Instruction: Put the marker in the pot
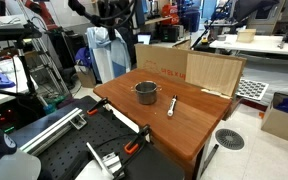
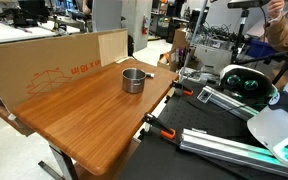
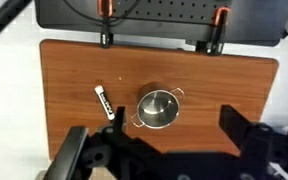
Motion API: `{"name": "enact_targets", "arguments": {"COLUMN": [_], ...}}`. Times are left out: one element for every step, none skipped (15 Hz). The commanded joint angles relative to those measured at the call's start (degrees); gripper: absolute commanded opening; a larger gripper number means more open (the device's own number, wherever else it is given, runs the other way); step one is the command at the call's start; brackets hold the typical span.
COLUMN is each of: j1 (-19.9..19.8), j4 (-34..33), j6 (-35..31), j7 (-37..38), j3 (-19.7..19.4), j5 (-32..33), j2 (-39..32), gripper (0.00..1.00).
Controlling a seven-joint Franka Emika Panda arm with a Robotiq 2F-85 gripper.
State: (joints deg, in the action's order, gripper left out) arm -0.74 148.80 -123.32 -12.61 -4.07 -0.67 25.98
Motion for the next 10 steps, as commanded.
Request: {"name": "enact_targets", "arguments": {"j1": [2.86, 3.44, 3.74, 3.76, 3.61, 3.5, 3.05, 2.81, 2.37, 1.83], "j4": [-2.26, -2.81, -3.32, -3.83, -4.28, -4.85, -5.18, -5.99, -6.72, -7.65], "j6": [-1.55, -1.68, -1.93, -2.48, -3.67, -4.72, -6.86, -7.92, -9.35, -10.41], "j7": [-11.0, -15.06, -18.13, -21.6, -24.33, -27.26, -28.83, -31.01, -31.75, -32.28], "j3": [-4.15, -5.38, -5.97, -6.65, -6.93, -7.31, -7.12, -7.31, -7.05, -6.82], "j5": [-4.8, -6.82, -8.14, -9.36, -10.21, -11.45, -11.65, -12.73, -13.2, -13.83], "j2": [-5.35, -7.04, -8.51, -10.3, -11.91, -13.61, -15.26, -17.31, -19.42, -21.81], "gripper": [1.0, 1.0, 1.0, 1.0, 1.0, 1.0, 1.0, 1.0, 1.0, 1.0]}}
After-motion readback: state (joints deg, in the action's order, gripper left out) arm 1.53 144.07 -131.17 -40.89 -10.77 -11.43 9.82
